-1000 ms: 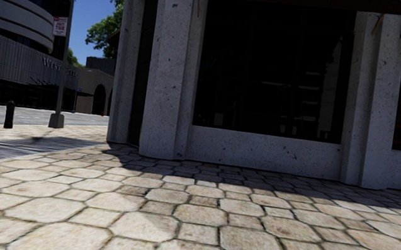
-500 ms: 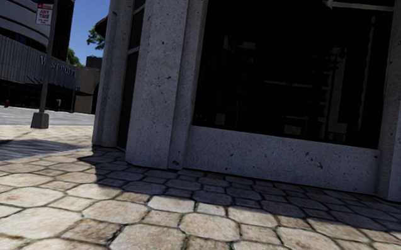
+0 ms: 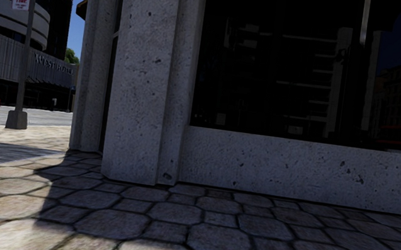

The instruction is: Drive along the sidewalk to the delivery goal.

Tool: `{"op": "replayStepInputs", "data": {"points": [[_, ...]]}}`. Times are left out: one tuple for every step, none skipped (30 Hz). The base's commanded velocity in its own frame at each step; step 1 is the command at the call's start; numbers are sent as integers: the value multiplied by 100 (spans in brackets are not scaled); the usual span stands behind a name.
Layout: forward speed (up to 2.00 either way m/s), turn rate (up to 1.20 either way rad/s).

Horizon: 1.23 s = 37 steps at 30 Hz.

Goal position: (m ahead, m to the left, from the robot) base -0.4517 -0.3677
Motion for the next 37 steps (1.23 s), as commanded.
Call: {"op": "replayStepInputs", "data": {"points": [[173,0],[173,0],[164,0],[157,0],[153,0],[134,0],[14,0],[0,0],[0,0],[0,0],[0,0],[0,0],[0,0],[0,0],[0,0],[0,0],[0,0],[0,0],[0,0],[0,0],[0,0],[0,0],[0,0],[0,0],[0,0],[0,0],[0,0],[0,0],[0,0],[0,0],[0,0],[0,0],[0,0],[0,0],[0,0],[0,0],[0,0]]}}
